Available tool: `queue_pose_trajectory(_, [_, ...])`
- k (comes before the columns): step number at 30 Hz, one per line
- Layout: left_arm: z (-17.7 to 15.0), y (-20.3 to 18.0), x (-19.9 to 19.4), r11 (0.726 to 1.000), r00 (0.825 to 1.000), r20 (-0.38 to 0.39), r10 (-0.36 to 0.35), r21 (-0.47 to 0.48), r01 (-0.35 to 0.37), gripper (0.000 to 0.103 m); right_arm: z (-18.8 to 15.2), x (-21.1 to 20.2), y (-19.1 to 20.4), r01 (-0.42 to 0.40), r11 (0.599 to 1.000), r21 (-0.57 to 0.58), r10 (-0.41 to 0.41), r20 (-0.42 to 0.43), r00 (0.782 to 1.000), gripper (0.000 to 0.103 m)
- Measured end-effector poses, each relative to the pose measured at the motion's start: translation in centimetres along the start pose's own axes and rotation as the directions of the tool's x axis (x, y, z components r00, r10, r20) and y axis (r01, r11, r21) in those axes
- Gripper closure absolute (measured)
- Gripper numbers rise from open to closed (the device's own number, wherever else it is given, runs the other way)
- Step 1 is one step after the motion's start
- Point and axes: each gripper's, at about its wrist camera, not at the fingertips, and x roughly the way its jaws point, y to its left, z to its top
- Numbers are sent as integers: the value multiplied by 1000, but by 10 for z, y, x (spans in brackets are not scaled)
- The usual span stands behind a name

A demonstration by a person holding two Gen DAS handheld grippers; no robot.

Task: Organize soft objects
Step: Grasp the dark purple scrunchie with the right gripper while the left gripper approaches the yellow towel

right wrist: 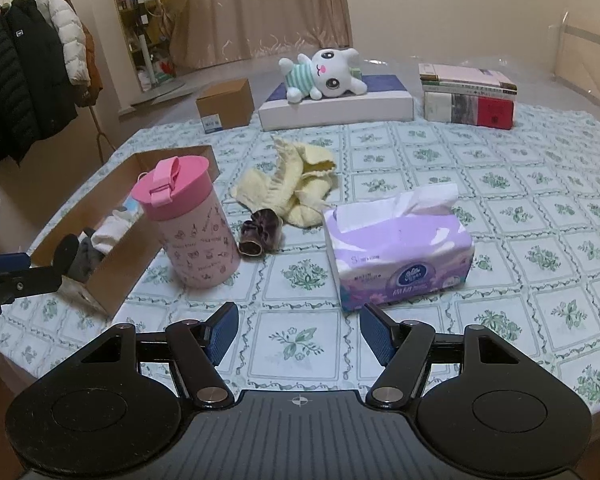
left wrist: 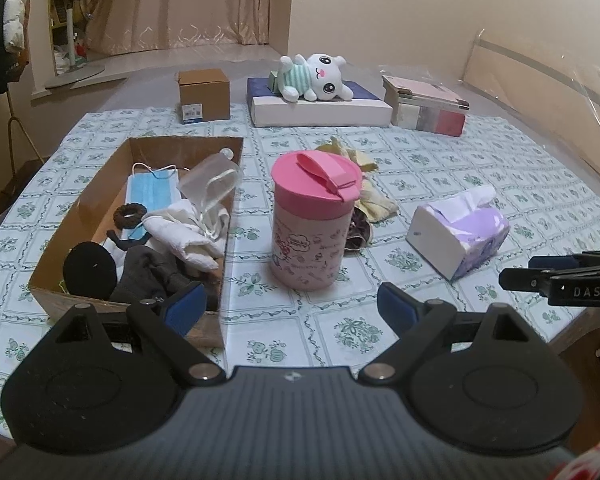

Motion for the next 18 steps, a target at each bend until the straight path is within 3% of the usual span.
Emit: queue_pose_trajectory(18, [0, -8, 8, 1000, 1000, -9, -23, 4, 23, 12, -2, 4, -5, 0, 1000, 18, 0, -9, 1000, 36])
